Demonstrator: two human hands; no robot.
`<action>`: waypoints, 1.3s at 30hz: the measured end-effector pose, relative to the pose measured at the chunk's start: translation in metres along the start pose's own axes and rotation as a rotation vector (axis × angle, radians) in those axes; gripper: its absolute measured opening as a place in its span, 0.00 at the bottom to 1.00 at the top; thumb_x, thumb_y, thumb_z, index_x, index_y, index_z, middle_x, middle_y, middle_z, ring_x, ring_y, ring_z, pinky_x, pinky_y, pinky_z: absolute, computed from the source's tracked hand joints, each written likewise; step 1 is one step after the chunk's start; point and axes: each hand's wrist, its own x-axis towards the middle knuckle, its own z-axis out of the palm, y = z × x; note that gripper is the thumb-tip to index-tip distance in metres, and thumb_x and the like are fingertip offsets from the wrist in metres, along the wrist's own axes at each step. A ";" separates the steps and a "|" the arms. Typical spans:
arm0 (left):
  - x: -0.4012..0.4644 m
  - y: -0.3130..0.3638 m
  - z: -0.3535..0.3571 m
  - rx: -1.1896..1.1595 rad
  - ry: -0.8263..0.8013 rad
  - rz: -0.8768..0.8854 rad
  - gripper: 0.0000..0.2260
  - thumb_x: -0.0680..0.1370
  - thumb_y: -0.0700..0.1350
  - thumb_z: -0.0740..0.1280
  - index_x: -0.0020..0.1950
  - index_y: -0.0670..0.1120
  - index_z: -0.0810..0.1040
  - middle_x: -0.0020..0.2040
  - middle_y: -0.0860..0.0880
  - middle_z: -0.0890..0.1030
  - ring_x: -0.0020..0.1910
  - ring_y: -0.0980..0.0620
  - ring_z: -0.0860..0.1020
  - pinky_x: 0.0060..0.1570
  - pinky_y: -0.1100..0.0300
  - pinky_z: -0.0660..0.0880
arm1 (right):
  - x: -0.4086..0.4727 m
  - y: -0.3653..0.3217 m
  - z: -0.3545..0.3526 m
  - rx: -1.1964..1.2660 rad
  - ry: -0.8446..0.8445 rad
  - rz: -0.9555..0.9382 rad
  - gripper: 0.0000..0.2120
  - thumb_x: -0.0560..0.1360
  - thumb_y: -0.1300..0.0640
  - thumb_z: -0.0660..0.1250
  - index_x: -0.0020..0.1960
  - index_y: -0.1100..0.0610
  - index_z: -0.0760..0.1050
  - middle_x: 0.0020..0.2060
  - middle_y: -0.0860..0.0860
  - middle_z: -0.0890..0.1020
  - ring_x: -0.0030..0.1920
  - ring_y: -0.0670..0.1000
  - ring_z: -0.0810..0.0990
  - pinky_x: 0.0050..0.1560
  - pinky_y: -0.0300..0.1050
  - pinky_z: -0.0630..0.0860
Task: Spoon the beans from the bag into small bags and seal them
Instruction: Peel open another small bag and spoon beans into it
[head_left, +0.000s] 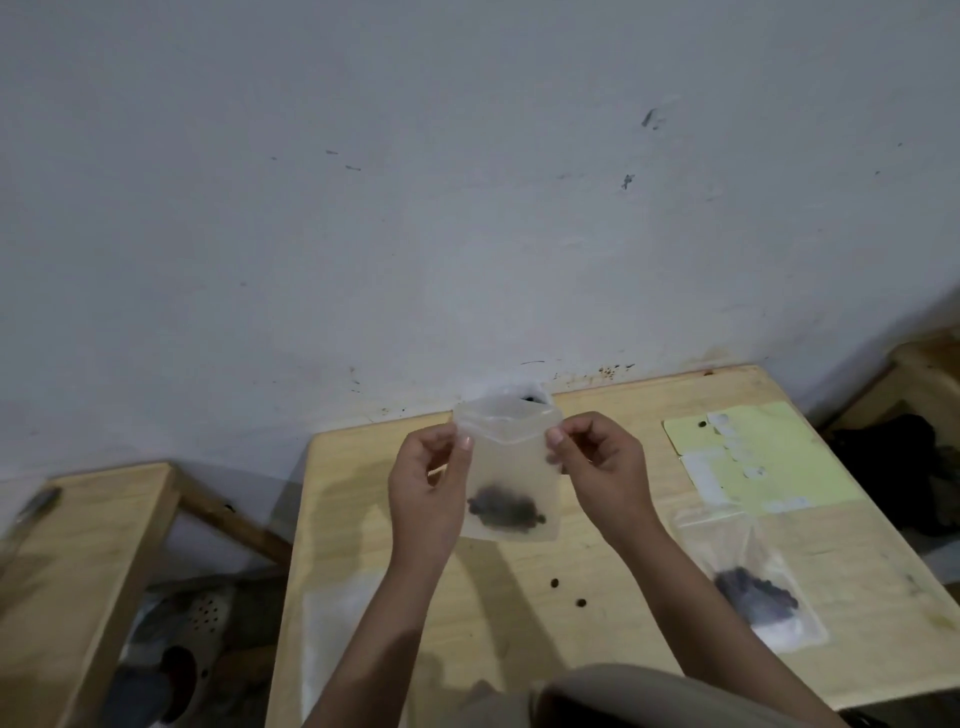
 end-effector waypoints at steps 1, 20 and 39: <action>-0.001 0.002 -0.002 -0.018 -0.014 0.003 0.05 0.76 0.40 0.69 0.47 0.50 0.78 0.45 0.53 0.82 0.45 0.57 0.80 0.44 0.66 0.75 | -0.003 -0.001 -0.001 0.005 -0.004 -0.004 0.09 0.74 0.65 0.68 0.38 0.55 0.76 0.32 0.53 0.80 0.35 0.50 0.78 0.41 0.50 0.76; -0.032 0.021 0.006 -0.044 -0.111 0.106 0.07 0.78 0.35 0.65 0.41 0.44 0.74 0.34 0.45 0.73 0.34 0.48 0.71 0.36 0.61 0.71 | -0.033 -0.011 -0.014 0.208 0.028 0.036 0.15 0.66 0.52 0.71 0.35 0.63 0.70 0.33 0.56 0.73 0.37 0.52 0.71 0.41 0.46 0.70; -0.028 0.035 0.018 -0.170 -0.268 -0.009 0.05 0.75 0.37 0.69 0.47 0.44 0.83 0.43 0.46 0.85 0.46 0.47 0.83 0.47 0.55 0.79 | -0.033 -0.025 -0.019 0.284 -0.047 0.120 0.04 0.67 0.56 0.72 0.36 0.55 0.78 0.33 0.52 0.81 0.38 0.53 0.78 0.45 0.54 0.77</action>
